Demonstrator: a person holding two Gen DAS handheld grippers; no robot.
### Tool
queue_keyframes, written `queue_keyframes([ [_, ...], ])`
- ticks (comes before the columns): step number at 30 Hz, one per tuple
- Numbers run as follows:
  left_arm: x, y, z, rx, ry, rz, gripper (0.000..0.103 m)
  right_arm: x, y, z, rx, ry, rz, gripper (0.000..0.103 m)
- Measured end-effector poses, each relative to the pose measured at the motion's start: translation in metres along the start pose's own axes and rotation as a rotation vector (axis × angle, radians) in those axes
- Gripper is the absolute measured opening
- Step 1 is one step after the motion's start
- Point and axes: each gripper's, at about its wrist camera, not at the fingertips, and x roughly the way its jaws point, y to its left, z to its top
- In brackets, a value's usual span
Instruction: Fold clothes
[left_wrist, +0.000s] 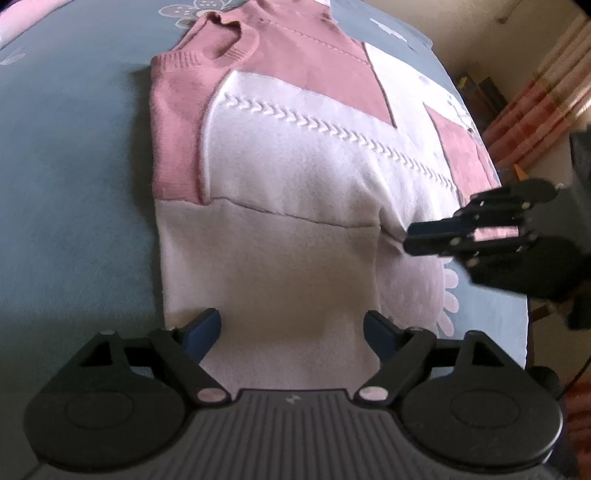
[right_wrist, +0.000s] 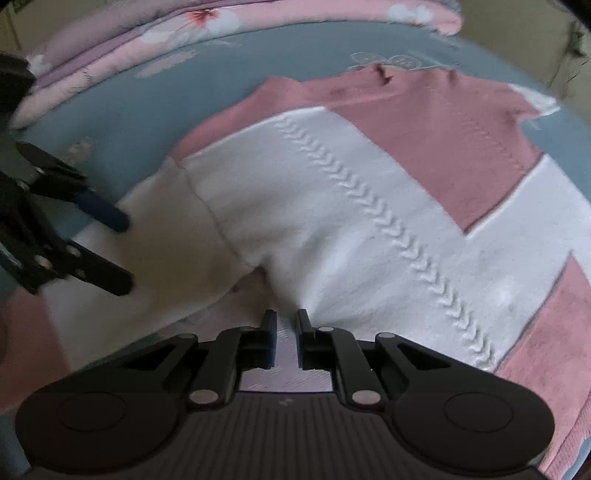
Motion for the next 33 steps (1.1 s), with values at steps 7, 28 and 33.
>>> queue_keyframes([
  [7, 0.0, -0.003, -0.001, 0.029, 0.004, 0.005, 0.088, -0.008, -0.012, 0.018, 0.16, -0.159, -0.096, 0.027],
  [28, 0.012, 0.05, 0.068, 0.005, -0.155, 0.029, 0.081, -0.034, 0.002, -0.03, 0.365, -0.174, -0.042, 0.05],
  [33, -0.001, 0.041, 0.076, 0.034, -0.144, 0.098, 0.079, -0.04, -0.006, -0.028, 0.389, -0.197, -0.029, 0.051],
])
